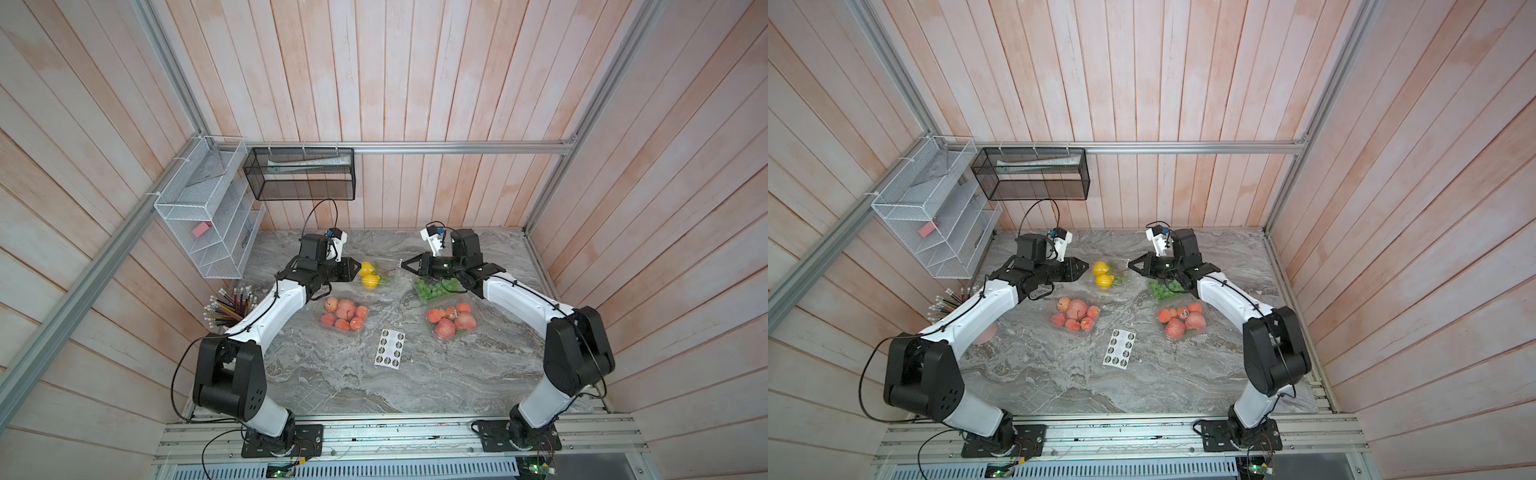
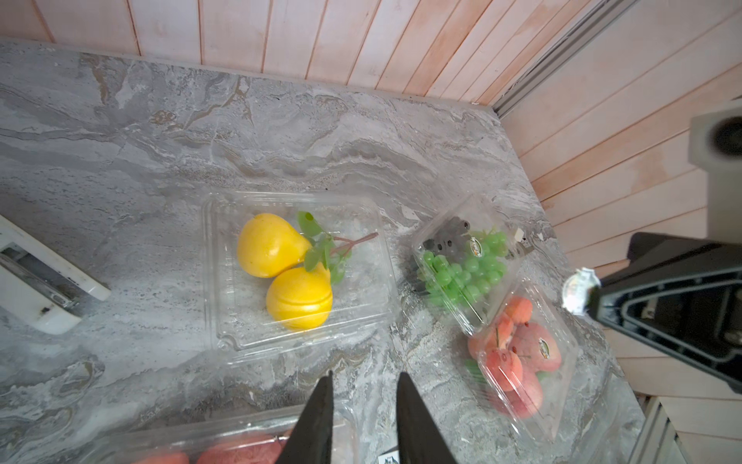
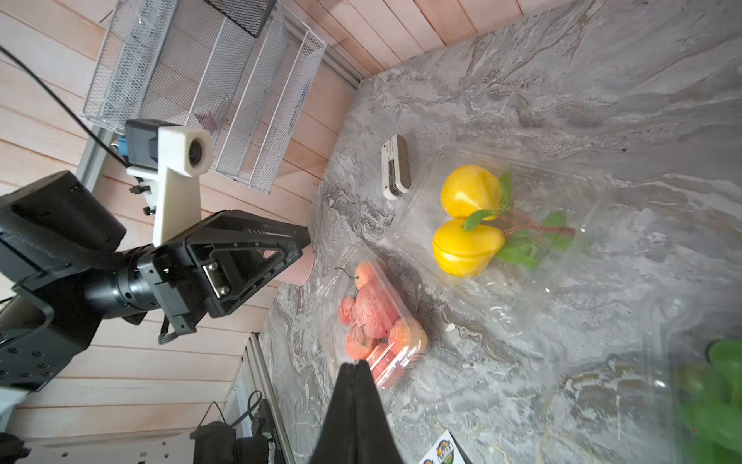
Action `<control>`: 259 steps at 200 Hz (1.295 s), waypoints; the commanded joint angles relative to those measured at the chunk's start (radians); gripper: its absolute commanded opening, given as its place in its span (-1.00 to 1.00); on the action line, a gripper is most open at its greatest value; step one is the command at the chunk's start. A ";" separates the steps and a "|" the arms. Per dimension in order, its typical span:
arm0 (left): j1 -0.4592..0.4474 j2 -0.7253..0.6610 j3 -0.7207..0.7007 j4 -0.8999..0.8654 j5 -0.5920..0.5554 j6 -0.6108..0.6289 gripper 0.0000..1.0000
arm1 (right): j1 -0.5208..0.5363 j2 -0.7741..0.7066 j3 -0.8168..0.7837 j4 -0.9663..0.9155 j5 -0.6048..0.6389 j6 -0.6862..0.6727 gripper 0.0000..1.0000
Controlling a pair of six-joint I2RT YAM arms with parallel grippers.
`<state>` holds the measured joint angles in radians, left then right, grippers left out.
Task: Label fruit boxes
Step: Stick the label on the fruit box.
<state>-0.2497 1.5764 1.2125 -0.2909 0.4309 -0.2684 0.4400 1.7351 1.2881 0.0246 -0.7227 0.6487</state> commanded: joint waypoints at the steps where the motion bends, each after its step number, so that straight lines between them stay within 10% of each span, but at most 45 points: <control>1: 0.016 0.035 0.047 0.027 0.058 0.046 -0.45 | 0.016 0.082 0.093 -0.051 -0.002 0.059 -1.00; 259: 0.039 0.336 0.179 0.118 0.199 -0.061 -0.78 | 0.104 0.655 0.755 -0.484 0.067 0.118 -1.00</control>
<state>-0.2058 1.8889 1.3651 -0.2058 0.6102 -0.3191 0.5423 2.3657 1.9926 -0.3939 -0.6807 0.7818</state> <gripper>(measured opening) 0.111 0.041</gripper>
